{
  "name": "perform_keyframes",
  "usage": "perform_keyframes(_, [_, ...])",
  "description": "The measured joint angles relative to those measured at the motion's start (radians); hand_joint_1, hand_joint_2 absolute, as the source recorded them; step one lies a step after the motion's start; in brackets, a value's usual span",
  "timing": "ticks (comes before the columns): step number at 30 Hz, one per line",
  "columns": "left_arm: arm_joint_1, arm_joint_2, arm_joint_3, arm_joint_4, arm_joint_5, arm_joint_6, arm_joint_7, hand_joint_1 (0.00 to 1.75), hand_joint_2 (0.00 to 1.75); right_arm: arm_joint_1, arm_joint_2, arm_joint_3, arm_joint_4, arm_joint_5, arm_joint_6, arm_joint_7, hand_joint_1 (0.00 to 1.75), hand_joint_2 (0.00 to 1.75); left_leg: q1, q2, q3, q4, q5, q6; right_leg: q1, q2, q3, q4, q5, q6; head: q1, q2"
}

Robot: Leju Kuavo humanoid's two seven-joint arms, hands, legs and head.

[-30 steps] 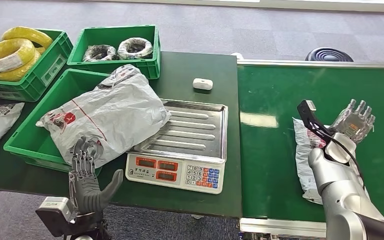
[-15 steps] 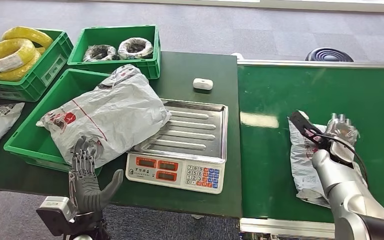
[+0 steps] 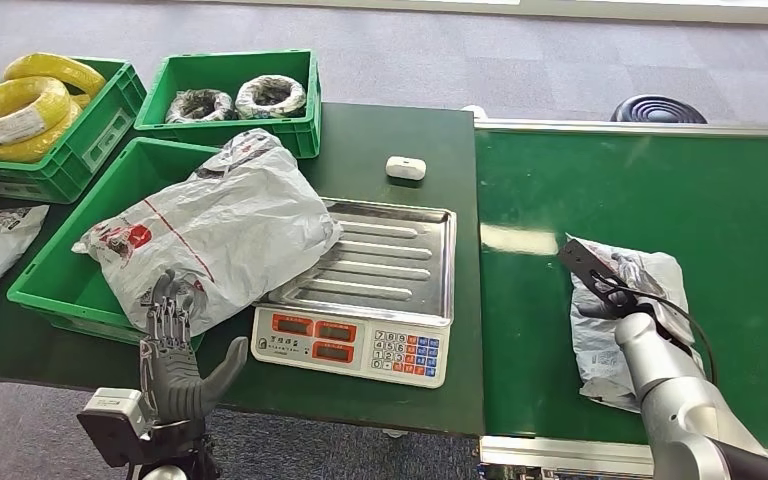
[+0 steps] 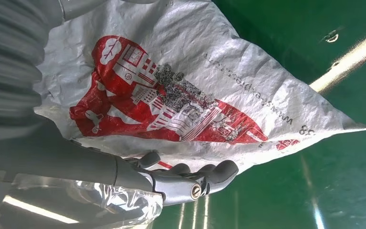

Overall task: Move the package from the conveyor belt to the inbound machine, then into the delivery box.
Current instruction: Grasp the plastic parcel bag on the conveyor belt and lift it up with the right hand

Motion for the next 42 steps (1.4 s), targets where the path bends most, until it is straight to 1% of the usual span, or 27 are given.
perform_keyframes(11, [0.0, -0.001, 0.004, 0.001, -0.005, 0.005, 0.0, 0.0, 1.75, 0.0, 0.008, -0.011, 0.0, -0.007, -0.004, -0.002, 0.01, 1.75, 0.0, 0.0, 0.0, 0.0, 0.0, 0.0, 0.0, 0.0, 0.0, 0.0, 0.0, 0.0, 0.0, 0.0])
perform_keyframes(12, [0.0, -0.001, 0.005, 0.001, -0.006, 0.008, 0.0, 0.0, 1.75, 0.0, 0.009, -0.011, 0.0, -0.008, -0.005, -0.004, 0.28, 1.75, 0.0, 0.0, 0.0, 0.0, 0.0, 0.0, 0.0, 0.0, 0.0, 0.0, 0.0, 0.0, 0.0, 0.0])
perform_keyframes(15, [0.002, -0.001, 0.007, 0.001, -0.006, 0.017, 0.0, 0.0, 1.75, -0.002, 0.015, -0.011, 0.0, -0.002, -0.014, 0.011, 1.57, 1.75, 0.0, 0.0, 0.0, 0.0, 0.0, 0.0, 0.0, 0.0, 0.0, 0.0, 0.0, 0.0, 0.0, 0.0])
perform_keyframes(16, [0.004, -0.001, 0.007, 0.001, -0.006, 0.021, 0.0, 0.0, 1.75, -0.004, 0.017, -0.011, 0.0, 0.003, -0.021, 0.026, 1.74, 1.75, 0.0, 0.0, 0.0, 0.0, 0.0, 0.0, 0.0, 0.0, 0.0, 0.0, 0.0, 0.0, 0.0, 0.0])
perform_keyframes(19, [0.01, -0.001, 0.01, 0.0, -0.005, 0.029, 0.0, 0.0, 1.75, -0.014, 0.022, -0.011, 0.0, 0.018, -0.04, 0.066, 1.75, 1.75, 0.0, 0.0, 0.0, 0.0, 0.0, 0.0, 0.0, 0.0, 0.0, 0.0, 0.0, 0.0, 0.0, 0.0])
perform_keyframes(22, [0.011, -0.001, 0.017, -0.004, 0.002, 0.027, 0.0, 0.0, 1.75, -0.026, 0.024, -0.011, 0.0, 0.03, -0.053, 0.081, 1.75, 1.75, 0.0, 0.0, 0.0, 0.0, 0.0, 0.0, 0.0, 0.0, 0.0, 0.0, 0.0, 0.0, 0.0, 0.0])
perform_keyframes(33, [0.008, -0.013, 0.048, -0.033, -0.005, 0.014, 0.0, 0.0, 1.75, -0.035, 0.027, -0.011, -0.001, 0.042, -0.082, 0.079, 1.75, 1.75, 0.0, 0.0, 0.0, 0.0, 0.0, 0.0, 0.0, 0.0, 0.0, 0.0, 0.0, 0.0, 0.0, 0.0])
perform_keyframes(39, [0.011, -0.032, 0.058, -0.047, -0.025, 0.01, 0.0, 0.0, 1.75, -0.03, 0.035, -0.016, -0.015, 0.044, -0.16, 0.067, 1.75, 1.75, 0.0, 0.0, 0.0, 0.0, 0.0, 0.0, 0.0, 0.0, 0.0, 0.0, 0.0, 0.0, 0.0, 0.0])
perform_keyframes(42, [0.014, -0.04, 0.061, -0.054, -0.029, 0.009, 0.0, 0.0, 1.75, -0.03, 0.04, -0.017, -0.026, 0.048, -0.17, 0.066, 1.75, 1.75, 0.0, 0.0, 0.0, 0.0, 0.0, 0.0, 0.0, 0.0, 0.0, 0.0, 0.0, 0.0, 0.0, 0.0])
